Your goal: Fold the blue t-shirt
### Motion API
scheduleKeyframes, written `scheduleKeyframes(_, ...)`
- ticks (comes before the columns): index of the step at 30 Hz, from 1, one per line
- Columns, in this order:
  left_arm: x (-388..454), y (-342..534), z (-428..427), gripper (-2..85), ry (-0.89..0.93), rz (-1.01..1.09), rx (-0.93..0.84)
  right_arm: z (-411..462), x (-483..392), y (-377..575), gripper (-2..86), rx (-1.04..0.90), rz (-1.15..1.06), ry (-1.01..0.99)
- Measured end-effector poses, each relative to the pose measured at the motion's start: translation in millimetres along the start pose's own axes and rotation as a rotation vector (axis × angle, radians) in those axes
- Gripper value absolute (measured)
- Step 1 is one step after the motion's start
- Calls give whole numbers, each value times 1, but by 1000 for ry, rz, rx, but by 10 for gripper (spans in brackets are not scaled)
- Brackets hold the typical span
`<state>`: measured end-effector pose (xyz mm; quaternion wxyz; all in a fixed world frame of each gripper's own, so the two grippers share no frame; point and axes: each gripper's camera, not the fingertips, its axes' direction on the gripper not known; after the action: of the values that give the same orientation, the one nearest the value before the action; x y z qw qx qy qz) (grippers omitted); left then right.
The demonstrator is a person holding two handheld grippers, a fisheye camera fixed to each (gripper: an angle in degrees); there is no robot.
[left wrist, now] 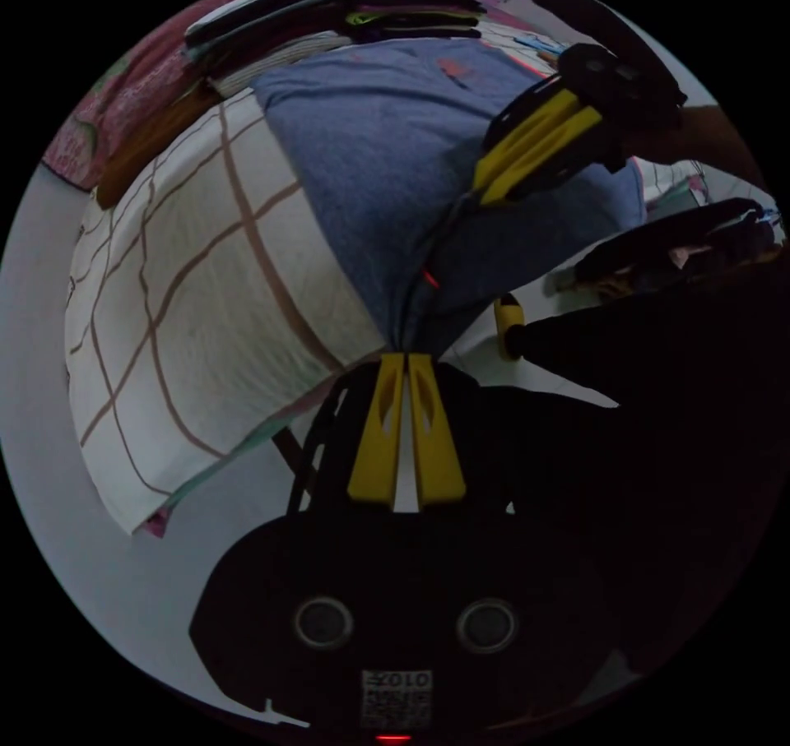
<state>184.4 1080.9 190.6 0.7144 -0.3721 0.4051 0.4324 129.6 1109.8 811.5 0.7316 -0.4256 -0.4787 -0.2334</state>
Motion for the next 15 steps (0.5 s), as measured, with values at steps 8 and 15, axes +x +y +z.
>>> scheduleKeyframes(8, -7, 0, 18, -1, 29, 63, -5, -2, 6, 1, 65, 19, -36, -55)
scheduleKeyframes(15, -14, 13, 24, 3, 69, 55, -66, -34, 15, 5, 73, 57, -151, -238)
